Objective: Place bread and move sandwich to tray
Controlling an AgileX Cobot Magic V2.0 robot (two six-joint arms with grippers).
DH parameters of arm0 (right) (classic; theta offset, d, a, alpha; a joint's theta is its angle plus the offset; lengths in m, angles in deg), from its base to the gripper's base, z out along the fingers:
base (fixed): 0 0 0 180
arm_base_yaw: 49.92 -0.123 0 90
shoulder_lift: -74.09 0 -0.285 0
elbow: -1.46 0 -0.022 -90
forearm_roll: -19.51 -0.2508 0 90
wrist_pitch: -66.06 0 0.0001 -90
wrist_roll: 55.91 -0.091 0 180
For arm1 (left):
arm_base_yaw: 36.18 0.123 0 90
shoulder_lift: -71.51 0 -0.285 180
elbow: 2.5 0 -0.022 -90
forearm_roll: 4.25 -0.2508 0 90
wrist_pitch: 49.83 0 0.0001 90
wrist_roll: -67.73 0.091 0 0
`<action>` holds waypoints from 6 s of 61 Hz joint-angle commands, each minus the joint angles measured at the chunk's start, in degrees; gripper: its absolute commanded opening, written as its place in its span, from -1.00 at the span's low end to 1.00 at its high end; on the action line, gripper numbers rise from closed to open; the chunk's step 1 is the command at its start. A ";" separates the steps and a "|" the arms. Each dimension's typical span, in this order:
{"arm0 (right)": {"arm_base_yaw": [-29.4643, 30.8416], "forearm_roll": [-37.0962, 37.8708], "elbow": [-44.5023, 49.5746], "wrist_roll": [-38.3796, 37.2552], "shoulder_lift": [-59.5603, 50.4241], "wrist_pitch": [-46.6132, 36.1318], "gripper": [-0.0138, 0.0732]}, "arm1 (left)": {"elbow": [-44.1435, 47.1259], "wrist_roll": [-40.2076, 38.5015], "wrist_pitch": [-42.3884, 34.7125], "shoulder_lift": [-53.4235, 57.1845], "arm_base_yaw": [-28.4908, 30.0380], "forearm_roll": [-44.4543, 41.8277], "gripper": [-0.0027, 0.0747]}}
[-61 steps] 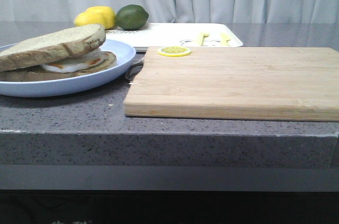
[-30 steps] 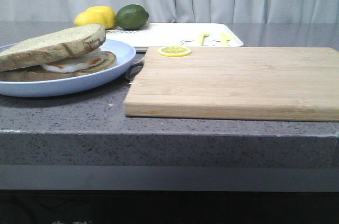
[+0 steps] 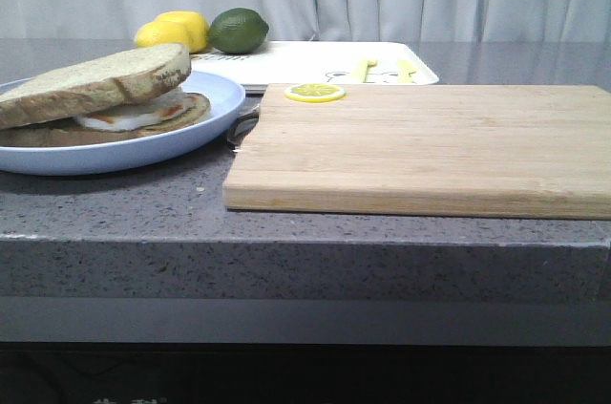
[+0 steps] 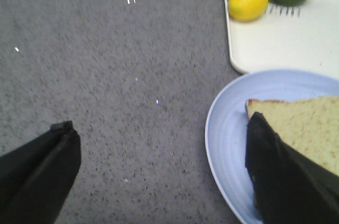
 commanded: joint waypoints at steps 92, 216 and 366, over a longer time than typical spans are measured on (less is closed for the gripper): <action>0.37 0.02 -1.34 -0.05 0.39 -5.37 -0.87 | -22.04 13.50 17.47 -25.84 0.72 19.25 -0.98; 0.37 -0.43 -1.08 -0.05 0.39 -5.01 -0.87 | -117.52 9.78 42.95 -90.11 -1.01 48.25 -0.97; 0.37 -0.43 -1.08 -0.05 0.39 -3.33 -0.87 | -42.53 3.55 28.58 -23.02 -6.06 2.71 -0.98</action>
